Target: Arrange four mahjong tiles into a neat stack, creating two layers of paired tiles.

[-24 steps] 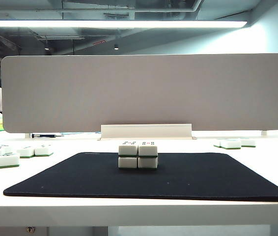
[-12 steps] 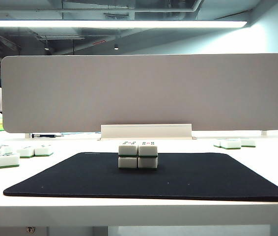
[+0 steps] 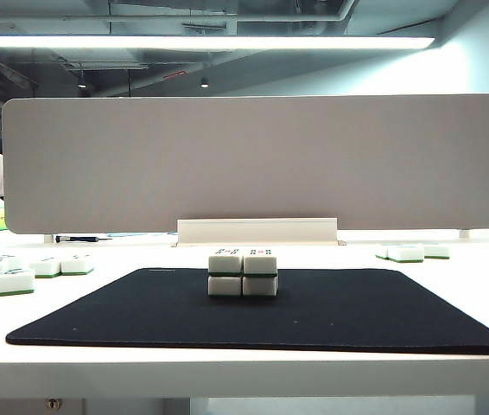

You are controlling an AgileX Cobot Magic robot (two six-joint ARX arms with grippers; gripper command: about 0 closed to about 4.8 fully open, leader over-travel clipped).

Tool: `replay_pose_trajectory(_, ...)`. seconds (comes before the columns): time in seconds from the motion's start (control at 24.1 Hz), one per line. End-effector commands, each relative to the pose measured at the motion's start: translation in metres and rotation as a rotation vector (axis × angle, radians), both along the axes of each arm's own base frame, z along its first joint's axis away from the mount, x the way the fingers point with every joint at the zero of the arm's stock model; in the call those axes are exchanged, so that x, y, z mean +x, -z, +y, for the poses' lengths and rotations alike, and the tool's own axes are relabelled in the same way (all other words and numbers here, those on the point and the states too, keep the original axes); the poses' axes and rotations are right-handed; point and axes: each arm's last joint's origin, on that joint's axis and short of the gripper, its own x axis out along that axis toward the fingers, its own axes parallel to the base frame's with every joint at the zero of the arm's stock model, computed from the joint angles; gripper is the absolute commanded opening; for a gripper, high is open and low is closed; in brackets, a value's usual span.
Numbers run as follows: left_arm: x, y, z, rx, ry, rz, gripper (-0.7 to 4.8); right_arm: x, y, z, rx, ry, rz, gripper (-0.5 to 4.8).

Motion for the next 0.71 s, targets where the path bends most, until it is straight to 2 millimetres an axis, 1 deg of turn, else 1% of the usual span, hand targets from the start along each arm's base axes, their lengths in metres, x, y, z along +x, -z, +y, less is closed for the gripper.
replay_pose_trajectory(0.04, 0.0000, 0.0011, -0.0002, 0.004, 0.006, 0.007, 0.84, -0.0004, -0.0004, -0.0001, -0.016, 0.001, -0.006, -0.01)
replay_pose_trajectory(0.71, 0.0000, 0.0011, -0.0002, 0.003, 0.006, 0.007, 0.84, -0.0004, -0.0005, 0.0002, -0.013, -0.009, -0.006, -0.01)
